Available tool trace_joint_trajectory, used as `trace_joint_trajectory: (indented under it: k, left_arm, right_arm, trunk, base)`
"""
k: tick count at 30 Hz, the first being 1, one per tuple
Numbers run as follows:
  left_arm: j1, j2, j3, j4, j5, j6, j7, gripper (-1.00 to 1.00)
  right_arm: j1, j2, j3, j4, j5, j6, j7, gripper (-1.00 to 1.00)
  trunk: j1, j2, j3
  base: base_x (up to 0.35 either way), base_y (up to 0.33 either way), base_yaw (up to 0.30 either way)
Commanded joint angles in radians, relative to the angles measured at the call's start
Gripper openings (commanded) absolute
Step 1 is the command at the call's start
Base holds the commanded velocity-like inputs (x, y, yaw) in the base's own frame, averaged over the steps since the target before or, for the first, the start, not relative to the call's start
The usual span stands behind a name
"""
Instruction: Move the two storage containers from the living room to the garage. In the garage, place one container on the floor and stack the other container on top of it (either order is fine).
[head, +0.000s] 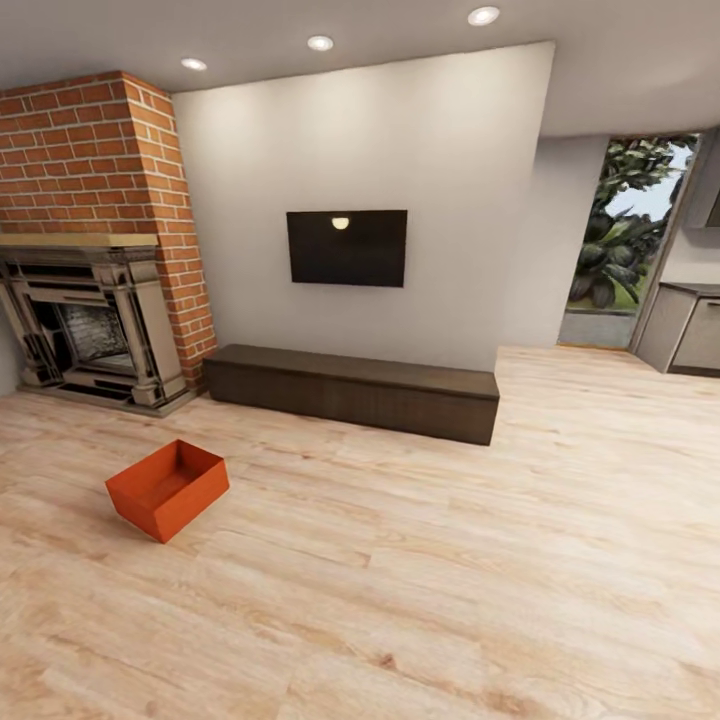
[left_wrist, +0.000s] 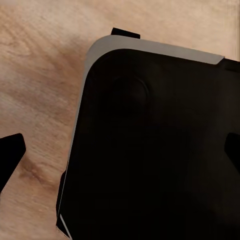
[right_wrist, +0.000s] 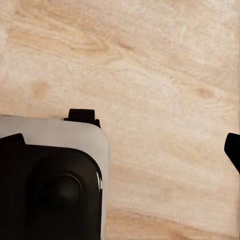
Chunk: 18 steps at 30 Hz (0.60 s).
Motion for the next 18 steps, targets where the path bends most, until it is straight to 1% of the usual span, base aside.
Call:
trace_joint_trajectory:
  k: [1,18]
  left_arm:
    - [0.000,0.000,0.000,0.000,0.004,-0.002,0.002,1.00]
    - [0.000,0.000,0.000,0.000,0.003,-0.001,0.002,1.00]
  right_arm:
    - [-0.001,0.000,0.009,0.003,-0.008,-0.005,-0.001,1.00]
    - [-0.001,0.001,0.009,0.003,-0.009,-0.004,-0.001,1.00]
  trunk:
    - [0.001,0.000,-0.001]
    - [0.001,0.000,-0.001]
  base:
    - [0.322,0.000,0.000]
    - [0.322,0.000,0.000]
